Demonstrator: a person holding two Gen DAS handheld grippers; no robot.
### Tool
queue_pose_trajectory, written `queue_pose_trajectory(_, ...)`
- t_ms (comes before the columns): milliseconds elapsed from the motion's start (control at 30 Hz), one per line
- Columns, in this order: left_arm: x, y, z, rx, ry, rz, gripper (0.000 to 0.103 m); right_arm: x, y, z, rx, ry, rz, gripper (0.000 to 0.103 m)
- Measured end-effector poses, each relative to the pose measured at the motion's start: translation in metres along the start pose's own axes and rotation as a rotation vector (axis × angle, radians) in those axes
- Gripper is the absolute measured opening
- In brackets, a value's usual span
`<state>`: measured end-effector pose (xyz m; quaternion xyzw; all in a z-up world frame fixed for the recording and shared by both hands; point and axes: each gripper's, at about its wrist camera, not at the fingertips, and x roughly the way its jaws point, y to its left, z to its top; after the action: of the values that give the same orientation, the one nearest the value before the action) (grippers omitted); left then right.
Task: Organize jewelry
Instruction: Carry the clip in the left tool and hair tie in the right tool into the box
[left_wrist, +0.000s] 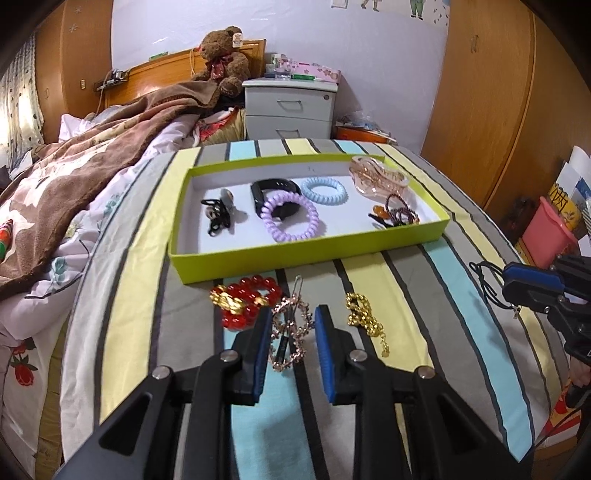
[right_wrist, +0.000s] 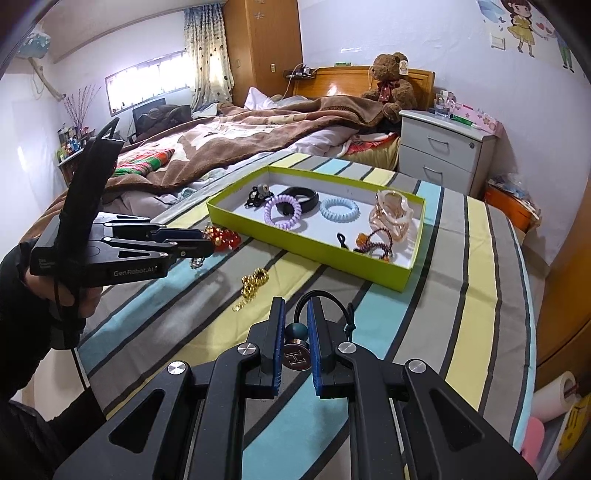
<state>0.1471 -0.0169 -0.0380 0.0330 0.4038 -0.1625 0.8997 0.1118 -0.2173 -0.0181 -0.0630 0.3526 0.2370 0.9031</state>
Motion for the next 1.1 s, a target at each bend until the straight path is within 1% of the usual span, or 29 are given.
queue_pose_trajectory(233,-0.013,0.011,0.019,-0.008,-0.033,-0.008,0.025,0.002,0.002,0.028,-0.021,-0.028,-0.016,0.012)
queue_pose_trajectory(300,-0.015,0.018,0.027,-0.024,-0.043,-0.019,0.025,0.005,0.003,0.035,-0.028,-0.029,-0.019,0.012)
queue_pose_trajectory(600,-0.016,0.042,0.063,-0.057,-0.087,-0.04,0.025,0.035,-0.001,0.074,-0.037,-0.011,-0.04,0.012)
queue_pose_trajectory(700,-0.01,0.049,0.075,-0.07,-0.093,-0.051,0.025,0.047,-0.005,0.086,-0.027,-0.004,-0.051,0.012)
queue_pose_trajectory(867,0.012,0.059,0.092,-0.074,-0.069,-0.066,0.025,0.076,-0.012,0.1,-0.005,0.022,-0.064,0.012)
queue_pose_trajectory(933,0.021,0.064,0.095,-0.094,-0.057,-0.065,0.025,0.088,-0.016,0.104,0.014,0.034,-0.062,0.012)
queue_pose_trajectory(1100,0.046,0.073,0.098,-0.101,-0.027,-0.049,0.025,0.116,-0.024,0.109,0.032,0.071,-0.081,0.012)
